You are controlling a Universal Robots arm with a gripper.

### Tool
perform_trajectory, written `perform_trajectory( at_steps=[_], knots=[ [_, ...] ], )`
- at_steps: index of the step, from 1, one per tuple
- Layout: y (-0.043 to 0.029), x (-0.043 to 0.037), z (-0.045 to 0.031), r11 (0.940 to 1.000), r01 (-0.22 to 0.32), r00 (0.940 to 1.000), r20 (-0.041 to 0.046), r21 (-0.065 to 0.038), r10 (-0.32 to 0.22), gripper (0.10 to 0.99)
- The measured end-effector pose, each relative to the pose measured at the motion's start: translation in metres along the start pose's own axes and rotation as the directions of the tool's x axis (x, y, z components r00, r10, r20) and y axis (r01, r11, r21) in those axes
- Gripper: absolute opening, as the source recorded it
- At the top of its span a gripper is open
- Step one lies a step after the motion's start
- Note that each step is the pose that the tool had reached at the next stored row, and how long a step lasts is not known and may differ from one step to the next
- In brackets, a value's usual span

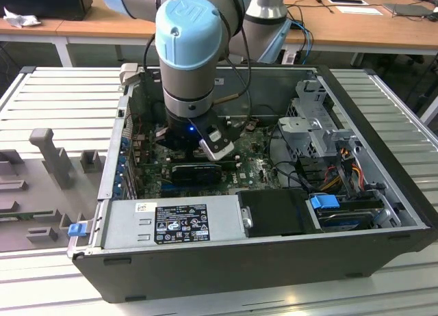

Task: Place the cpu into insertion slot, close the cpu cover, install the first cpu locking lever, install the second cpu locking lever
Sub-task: 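Install the second cpu locking lever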

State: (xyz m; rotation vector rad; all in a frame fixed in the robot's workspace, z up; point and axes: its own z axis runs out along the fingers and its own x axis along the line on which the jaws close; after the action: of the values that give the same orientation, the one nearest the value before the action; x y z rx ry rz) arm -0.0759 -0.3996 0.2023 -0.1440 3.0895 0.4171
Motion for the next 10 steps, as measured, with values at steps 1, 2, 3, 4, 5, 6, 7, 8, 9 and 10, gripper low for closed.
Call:
perform_trajectory(
  at_steps=[1,2,3,4,5,6,7,8,9,10],
  knots=[
    [-0.0006,0.0001,0.0006,1.0,0.0,1.0,0.0004,-0.005,0.0,0.106],
    [-0.0013,0.0003,0.0017,0.9999,0.0,1.0,0.0013,-0.013,0.0,0.106],
    [-0.0015,0.0005,0.0021,0.9998,0.0,1.0,0.0018,-0.019,0.0,0.106],
    [-0.0018,0.0009,0.0025,0.9997,0.0,1.0,0.0025,-0.026,0.0,0.106],
    [-0.0025,0.0014,0.0036,0.9994,0.0,1.0,0.0031,-0.034,0.0,0.106],
    [-0.0029,0.0016,0.0046,0.9993,0.0,1.0,0.0035,-0.037,0.0,0.106],
    [-0.0032,0.0017,0.0057,0.9992,0.0,1.0,0.004,-0.041,0.0,0.106],
    [-0.0036,0.002,0.0069,0.9989,0.0,1.0,0.0045,-0.046,0.0,0.106],
    [-0.0039,0.0027,0.0079,0.9987,0.0,1.0,0.0047,-0.052,0.0,0.106],
    [-0.0038,0.0036,0.008,0.9984,0.0,1.0,0.0052,-0.056,0.001,0.106]
  ],
)
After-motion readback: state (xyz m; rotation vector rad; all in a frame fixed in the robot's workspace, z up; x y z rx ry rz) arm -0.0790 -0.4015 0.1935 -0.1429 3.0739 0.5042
